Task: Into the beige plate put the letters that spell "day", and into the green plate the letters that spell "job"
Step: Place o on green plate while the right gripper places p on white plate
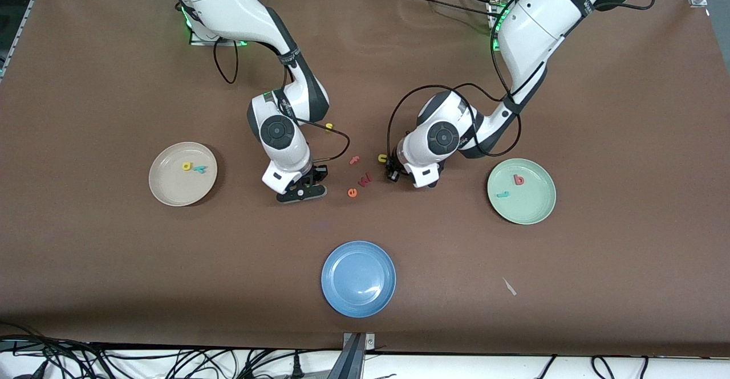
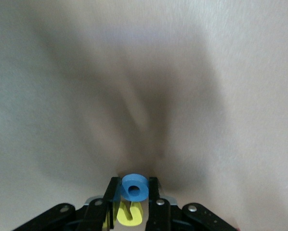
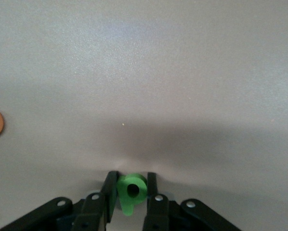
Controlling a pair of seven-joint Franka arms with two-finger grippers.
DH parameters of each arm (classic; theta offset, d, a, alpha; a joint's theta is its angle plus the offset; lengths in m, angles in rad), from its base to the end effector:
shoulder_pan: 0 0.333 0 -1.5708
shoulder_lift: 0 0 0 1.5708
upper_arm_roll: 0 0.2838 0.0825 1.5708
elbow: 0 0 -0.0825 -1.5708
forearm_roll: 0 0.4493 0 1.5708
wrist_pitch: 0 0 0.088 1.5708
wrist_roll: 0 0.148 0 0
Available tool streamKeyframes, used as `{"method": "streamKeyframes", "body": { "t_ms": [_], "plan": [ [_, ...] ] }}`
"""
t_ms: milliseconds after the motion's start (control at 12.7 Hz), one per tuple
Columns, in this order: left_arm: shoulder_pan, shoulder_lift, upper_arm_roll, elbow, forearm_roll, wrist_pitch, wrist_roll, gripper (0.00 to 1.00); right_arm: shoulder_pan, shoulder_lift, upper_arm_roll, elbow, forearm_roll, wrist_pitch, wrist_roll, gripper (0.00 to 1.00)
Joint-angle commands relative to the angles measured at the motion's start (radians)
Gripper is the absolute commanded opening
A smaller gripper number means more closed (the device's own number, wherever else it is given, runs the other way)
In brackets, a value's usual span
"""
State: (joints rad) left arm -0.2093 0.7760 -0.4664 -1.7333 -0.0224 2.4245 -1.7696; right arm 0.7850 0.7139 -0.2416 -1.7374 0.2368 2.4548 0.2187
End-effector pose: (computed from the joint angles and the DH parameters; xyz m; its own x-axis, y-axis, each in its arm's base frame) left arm 0.5322 -0.4361 0.0619 0.3043 0.8988 -0.3155 0.9320 -0.3494 -0.0967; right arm 0.5905 0.3606 0.0648 0.9791 0.2010 0.0321 0.2012 -0.9795 -0.0049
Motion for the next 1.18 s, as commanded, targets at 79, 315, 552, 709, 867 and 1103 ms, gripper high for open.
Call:
{"method": "streamKeyframes", "body": {
  "t_ms": [79, 315, 552, 709, 867, 1103],
  "plan": [
    [0.02, -0.098, 0.019, 0.021, 0.089, -0.175, 0.021, 0.11, -0.007, 0.006, 0.001, 0.018, -0.001, -0.013, -0.024, 0.16],
    [0.063, -0.115, 0.017, 0.05, 0.11, -0.228, 0.129, 0.11, -0.029, -0.063, -0.015, 0.018, 0.006, -0.112, -0.102, 0.16],
    [0.134, -0.127, 0.015, 0.112, 0.11, -0.359, 0.301, 0.11, -0.052, -0.14, -0.086, 0.004, 0.007, -0.271, -0.247, 0.16],
    [0.181, -0.141, 0.017, 0.139, 0.11, -0.429, 0.408, 0.11, -0.05, -0.186, -0.175, -0.011, 0.007, -0.376, -0.385, 0.16],
    [0.244, -0.149, 0.018, 0.149, 0.11, -0.472, 0.557, 0.11, -0.05, -0.232, -0.27, -0.054, 0.007, -0.436, -0.529, 0.16],
    [0.335, -0.144, 0.025, 0.147, 0.134, -0.481, 0.767, 0.11, -0.052, -0.267, -0.413, -0.158, 0.01, -0.421, -0.7, 0.16]
  ]
}}
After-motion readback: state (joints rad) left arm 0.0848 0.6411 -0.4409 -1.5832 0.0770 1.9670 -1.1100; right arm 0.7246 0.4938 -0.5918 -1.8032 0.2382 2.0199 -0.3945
